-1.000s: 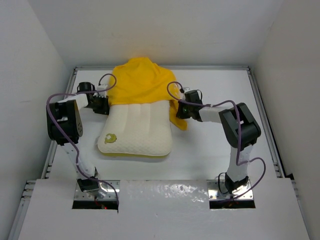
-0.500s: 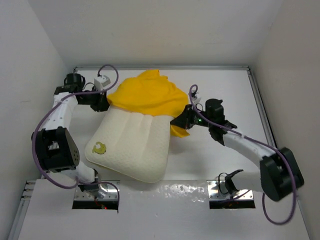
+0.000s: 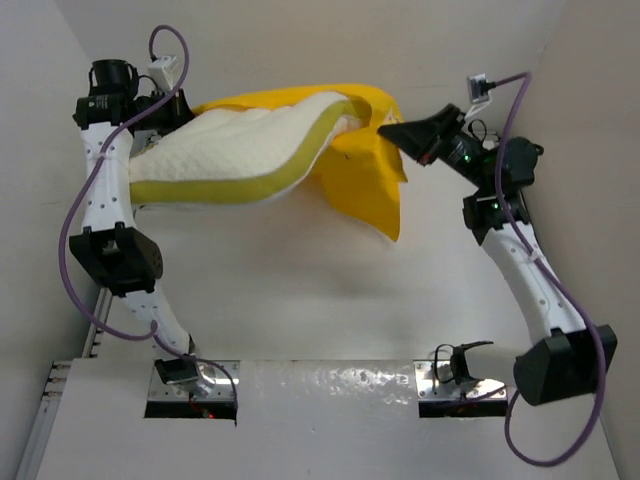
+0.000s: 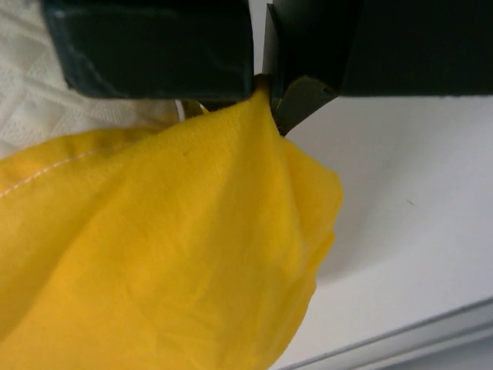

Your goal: Put the pillow into the pillowcase

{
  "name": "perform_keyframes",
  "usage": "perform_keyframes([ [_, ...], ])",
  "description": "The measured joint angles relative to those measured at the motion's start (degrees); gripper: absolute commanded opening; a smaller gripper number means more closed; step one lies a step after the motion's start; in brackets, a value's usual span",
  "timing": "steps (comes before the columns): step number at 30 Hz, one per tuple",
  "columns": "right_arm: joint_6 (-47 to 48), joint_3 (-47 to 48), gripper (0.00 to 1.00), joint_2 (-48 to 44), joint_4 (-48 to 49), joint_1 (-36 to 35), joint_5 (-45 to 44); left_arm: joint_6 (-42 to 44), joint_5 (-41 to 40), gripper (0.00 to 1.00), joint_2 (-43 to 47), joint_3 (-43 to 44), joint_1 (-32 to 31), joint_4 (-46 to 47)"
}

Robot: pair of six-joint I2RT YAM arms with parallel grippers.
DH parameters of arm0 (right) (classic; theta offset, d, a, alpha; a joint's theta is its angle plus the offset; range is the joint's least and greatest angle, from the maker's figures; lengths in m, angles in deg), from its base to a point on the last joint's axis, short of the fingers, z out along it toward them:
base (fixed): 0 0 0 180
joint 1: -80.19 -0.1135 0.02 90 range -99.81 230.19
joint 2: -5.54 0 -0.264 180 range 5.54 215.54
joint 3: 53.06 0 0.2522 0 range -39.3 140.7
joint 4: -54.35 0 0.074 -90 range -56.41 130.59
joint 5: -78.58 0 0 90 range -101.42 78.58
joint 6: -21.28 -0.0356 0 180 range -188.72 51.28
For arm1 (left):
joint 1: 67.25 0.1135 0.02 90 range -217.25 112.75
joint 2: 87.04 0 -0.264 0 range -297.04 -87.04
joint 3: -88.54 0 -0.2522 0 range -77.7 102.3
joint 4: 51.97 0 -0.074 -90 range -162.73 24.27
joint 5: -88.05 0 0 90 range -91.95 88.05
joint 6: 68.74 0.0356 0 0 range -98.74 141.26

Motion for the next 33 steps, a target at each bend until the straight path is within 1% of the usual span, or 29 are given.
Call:
perform_keyframes([
  [3,-7.26,5.68,0.00,8.22,3.82,3.21,0.09,-3.06,0.07,0.00,-5.88,3.13,0.35,-1.31],
  [5,-10.82,7.61,0.00,13.33,5.44,3.63,0.07,-3.56,-0.11,0.00,-9.68,3.28,0.37,-2.51],
  [7,-12.92,6.56,0.00,16.39,5.92,3.45,-0.17,-3.32,-0.72,0.00,-12.44,0.92,0.37,-2.71],
  [9,-13.27,2.47,0.00,17.09,5.29,2.73,-0.44,-2.97,-2.05,0.00,-13.11,-5.29,0.37,-1.88],
  [11,-12.02,-1.57,0.00,17.05,3.50,1.05,-1.03,-2.91,-3.69,0.00,-13.11,-12.11,0.20,-1.18],
  [14,-7.34,-3.91,0.00,17.05,-1.57,-3.32,-2.49,-2.97,-7.69,0.00,-11.85,-21.81,-1.75,3.08],
  [17,-2.12,-5.55,0.00,16.90,-5.42,-7.65,-3.34,-2.51,-13.16,0.00,-8.26,-31.47,-5.84,8.46],
  [19,0.28,-11.78,0.00,15.54,-4.07,-8.66,-4.15,-1.86,-16.55,0.00,-5.64,-36.26,-8.50,10.84],
  [21,3.34,-18.51,0.00,14.19,-6.16,-8.26,-7.04,-1.20,-19.06,0.01,-3.65,-39.32,-10.27,12.74],
  [22,5.40,-21.62,0.00,13.86,-8.59,-8.11,-9.18,-0.76,-20.46,0.07,-2.58,-40.76,-10.56,13.64],
  [23,7.63,-24.52,0.12,13.64,-11.39,-7.89,-12.20,-0.22,-21.90,0.19,-1.31,-42.29,-10.54,14.91],
  [25,11.28,-29.11,0.36,13.20,-16.63,-7.61,-17.18,1.46,-24.79,0.32,0.74,-44.35,-10.27,15.61],
  [26,13.55,-30.99,0.56,12.59,-19.89,-7.65,-19.39,2.34,-26.27,0.42,1.66,-44.81,-10.23,15.52],
  [28,16.92,-32.17,0.67,11.17,-25.00,-7.69,-22.88,3.85,-28.96,0.49,3.06,-44.81,-10.58,15.45],
  [29,18.91,-32.09,0.74,10.32,-27.04,-7.74,-24.26,4.39,-30.53,0.62,3.82,-44.59,-10.91,15.30],
  [32,24.48,-30.03,0.81,6.73,-33.27,-7.85,-30.99,5.88,-37.38,0.69,6.14,-42.03,-14.36,14.62],
  [33,25.99,-29.35,0.80,5.42,-34.64,-7.85,-33.22,6.38,-39.71,0.70,7.17,-40.98,-16.44,14.82],
])
